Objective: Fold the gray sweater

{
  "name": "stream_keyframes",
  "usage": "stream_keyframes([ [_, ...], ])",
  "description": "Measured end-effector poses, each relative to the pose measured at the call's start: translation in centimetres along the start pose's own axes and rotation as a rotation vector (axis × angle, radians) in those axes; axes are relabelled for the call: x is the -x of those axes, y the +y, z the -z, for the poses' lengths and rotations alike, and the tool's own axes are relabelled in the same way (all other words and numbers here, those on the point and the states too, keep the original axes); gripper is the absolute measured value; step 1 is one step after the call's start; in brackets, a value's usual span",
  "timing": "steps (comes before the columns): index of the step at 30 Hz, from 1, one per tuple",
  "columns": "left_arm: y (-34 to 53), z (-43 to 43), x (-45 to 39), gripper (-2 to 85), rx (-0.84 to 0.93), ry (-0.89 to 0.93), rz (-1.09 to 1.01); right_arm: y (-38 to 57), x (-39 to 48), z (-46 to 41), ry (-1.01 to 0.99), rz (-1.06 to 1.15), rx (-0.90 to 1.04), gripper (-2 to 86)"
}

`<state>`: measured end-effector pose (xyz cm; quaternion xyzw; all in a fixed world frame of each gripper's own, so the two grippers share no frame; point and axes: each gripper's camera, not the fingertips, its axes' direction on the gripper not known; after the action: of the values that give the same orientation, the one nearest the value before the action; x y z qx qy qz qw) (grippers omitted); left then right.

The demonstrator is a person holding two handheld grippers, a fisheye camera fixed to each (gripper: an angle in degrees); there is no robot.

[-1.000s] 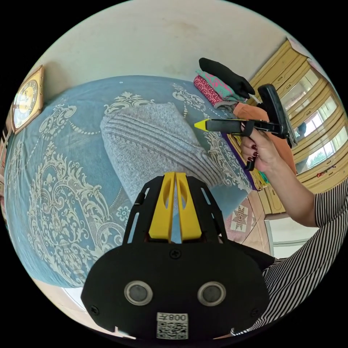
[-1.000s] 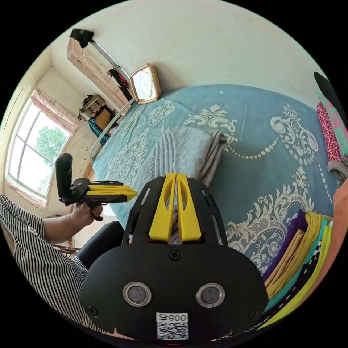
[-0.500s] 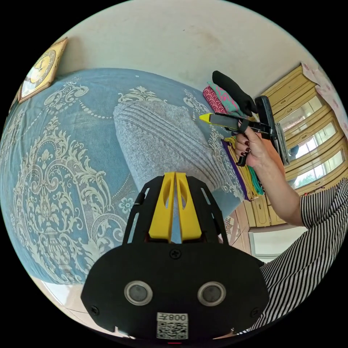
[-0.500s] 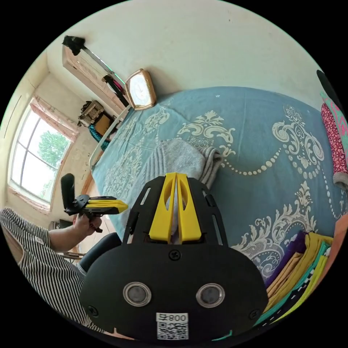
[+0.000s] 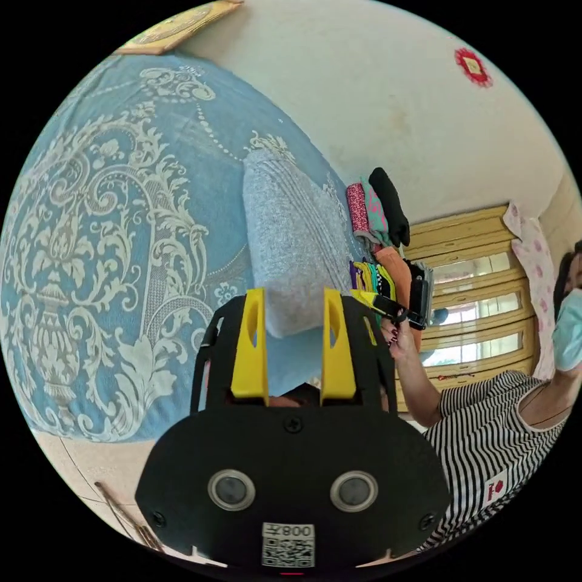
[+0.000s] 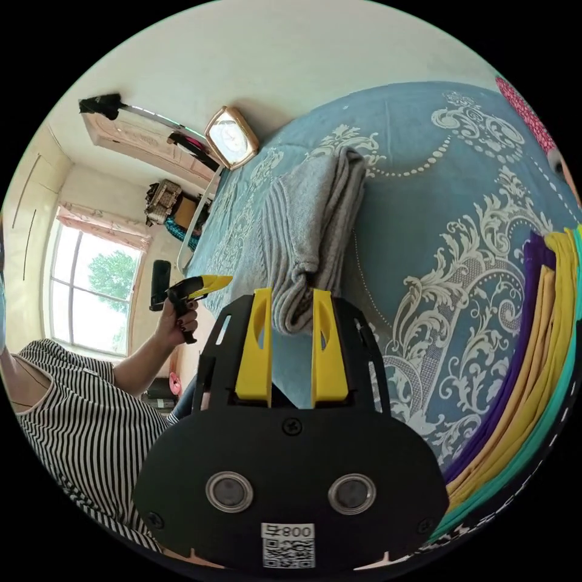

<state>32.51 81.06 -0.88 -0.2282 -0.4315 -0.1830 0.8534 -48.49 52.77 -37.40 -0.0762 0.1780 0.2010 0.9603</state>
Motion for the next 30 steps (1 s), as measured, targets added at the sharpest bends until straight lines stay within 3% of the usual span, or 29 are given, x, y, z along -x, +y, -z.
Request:
stream_keyframes([
  [6,-1.1,-3.9,5.9,16.8,0.102,0.206,0.08,1.2,-5.9,-2.5,-0.163,-0.161,0.021,13.7],
  [11,-1.7,-4.8,9.1,15.6,0.109,0.273,0.097,1.8,-10.5,-4.4,-0.318,-0.258,0.0,13.8],
  [25,-2.4,-6.8,13.3,17.0,0.17,0.41,0.072,2.7,-15.1,-6.6,-0.579,-0.287,0.009,14.3],
  [30,-2.2,-7.4,13.6,15.8,0.194,0.352,0.072,3.3,-15.9,-6.8,-0.609,-0.31,-0.007,14.6],
])
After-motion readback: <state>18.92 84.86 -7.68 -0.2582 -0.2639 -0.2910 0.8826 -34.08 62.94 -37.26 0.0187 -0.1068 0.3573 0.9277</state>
